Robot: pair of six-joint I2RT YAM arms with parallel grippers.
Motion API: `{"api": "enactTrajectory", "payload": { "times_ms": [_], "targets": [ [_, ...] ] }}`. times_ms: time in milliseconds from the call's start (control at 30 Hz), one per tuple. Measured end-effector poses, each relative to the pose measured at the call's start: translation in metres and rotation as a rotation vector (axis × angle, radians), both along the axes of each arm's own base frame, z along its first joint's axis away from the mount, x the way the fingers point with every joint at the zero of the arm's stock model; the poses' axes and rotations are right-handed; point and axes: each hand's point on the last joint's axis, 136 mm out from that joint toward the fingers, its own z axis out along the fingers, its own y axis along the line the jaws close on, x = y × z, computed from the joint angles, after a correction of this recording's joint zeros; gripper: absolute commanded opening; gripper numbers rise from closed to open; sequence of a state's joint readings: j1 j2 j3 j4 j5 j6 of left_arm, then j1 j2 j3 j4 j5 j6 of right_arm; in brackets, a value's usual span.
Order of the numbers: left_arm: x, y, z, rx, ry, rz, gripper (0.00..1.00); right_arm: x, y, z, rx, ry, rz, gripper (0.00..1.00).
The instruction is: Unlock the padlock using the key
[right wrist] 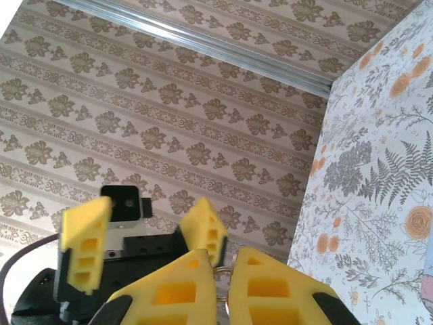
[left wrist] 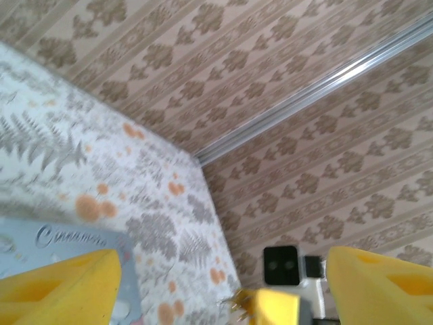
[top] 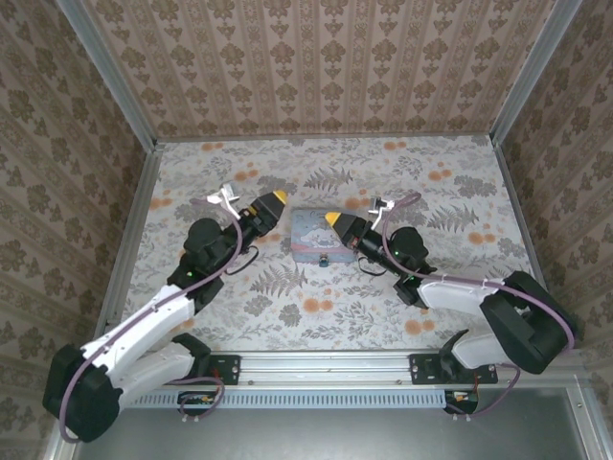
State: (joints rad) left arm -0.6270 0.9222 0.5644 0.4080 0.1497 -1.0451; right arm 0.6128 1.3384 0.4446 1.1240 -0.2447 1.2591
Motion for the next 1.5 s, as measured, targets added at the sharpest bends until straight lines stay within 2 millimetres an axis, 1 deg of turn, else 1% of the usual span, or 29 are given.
{"api": "enactTrajectory", "payload": {
  "times_ms": [133,233,300,367,500,733,900,1200,1367,1500],
  "targets": [
    [0.001,-0.012,-0.026,0.017,0.101,-0.03,0.77,0.0,0.0,0.0,0.004,0.004,0.0,0.0],
    [0.001,-0.029,-0.045,0.012,0.172,-0.067,0.75,-0.001,0.003,0.0,0.011,0.014,-0.006,0.0],
    [0.0,-0.04,-0.054,-0.001,0.205,-0.086,0.73,-0.002,0.006,-0.002,0.018,0.029,-0.009,0.0],
    [0.0,-0.049,-0.058,-0.018,0.225,-0.1,0.72,-0.001,0.01,-0.004,0.023,0.042,-0.014,0.0],
    [0.004,-0.061,-0.058,-0.077,0.238,-0.106,0.67,0.004,0.014,-0.004,0.049,0.054,-0.035,0.0],
    [0.015,-0.073,-0.055,-0.185,0.245,-0.09,0.5,0.014,0.016,-0.017,0.066,0.093,-0.075,0.0],
    [0.016,-0.077,-0.051,-0.224,0.242,-0.089,0.48,0.018,0.014,-0.019,0.085,0.099,-0.095,0.0],
    [0.015,-0.079,-0.043,-0.256,0.229,-0.09,0.43,0.022,0.015,-0.028,0.079,0.118,-0.108,0.0],
    [0.015,-0.079,-0.042,-0.262,0.224,-0.087,0.43,0.023,0.015,-0.026,0.086,0.112,-0.112,0.0],
    [0.016,-0.079,-0.042,-0.264,0.226,-0.084,0.37,0.024,0.015,-0.021,0.096,0.102,-0.111,0.0]
  ]
}}
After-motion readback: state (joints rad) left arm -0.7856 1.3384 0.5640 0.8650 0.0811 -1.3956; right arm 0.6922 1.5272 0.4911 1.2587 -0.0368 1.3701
